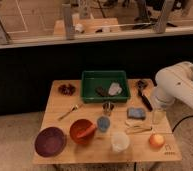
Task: Place eraser in red bowl
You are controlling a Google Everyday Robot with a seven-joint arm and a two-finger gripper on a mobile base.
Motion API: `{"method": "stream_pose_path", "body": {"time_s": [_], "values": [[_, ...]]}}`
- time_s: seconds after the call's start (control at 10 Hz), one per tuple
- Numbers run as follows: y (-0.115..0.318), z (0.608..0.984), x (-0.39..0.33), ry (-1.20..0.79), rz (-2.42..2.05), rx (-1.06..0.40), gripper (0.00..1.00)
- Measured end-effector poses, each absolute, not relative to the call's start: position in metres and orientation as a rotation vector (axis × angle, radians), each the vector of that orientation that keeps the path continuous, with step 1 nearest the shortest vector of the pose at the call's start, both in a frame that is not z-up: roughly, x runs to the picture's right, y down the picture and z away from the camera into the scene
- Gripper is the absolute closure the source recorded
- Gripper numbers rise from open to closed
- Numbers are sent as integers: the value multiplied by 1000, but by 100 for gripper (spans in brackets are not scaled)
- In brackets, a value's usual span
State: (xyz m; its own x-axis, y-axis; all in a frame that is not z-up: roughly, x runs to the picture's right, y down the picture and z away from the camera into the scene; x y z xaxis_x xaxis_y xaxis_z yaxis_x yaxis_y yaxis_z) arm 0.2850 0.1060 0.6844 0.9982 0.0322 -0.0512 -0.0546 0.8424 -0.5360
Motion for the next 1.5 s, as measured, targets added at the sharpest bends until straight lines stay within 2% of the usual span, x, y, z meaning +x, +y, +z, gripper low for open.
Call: {"method": "stream_pose_path", "body": {"time_s": [1.2,1.5], "values": [[105,684,285,39,46,-566,20],[75,699,266,-38,80,-529,20]]}}
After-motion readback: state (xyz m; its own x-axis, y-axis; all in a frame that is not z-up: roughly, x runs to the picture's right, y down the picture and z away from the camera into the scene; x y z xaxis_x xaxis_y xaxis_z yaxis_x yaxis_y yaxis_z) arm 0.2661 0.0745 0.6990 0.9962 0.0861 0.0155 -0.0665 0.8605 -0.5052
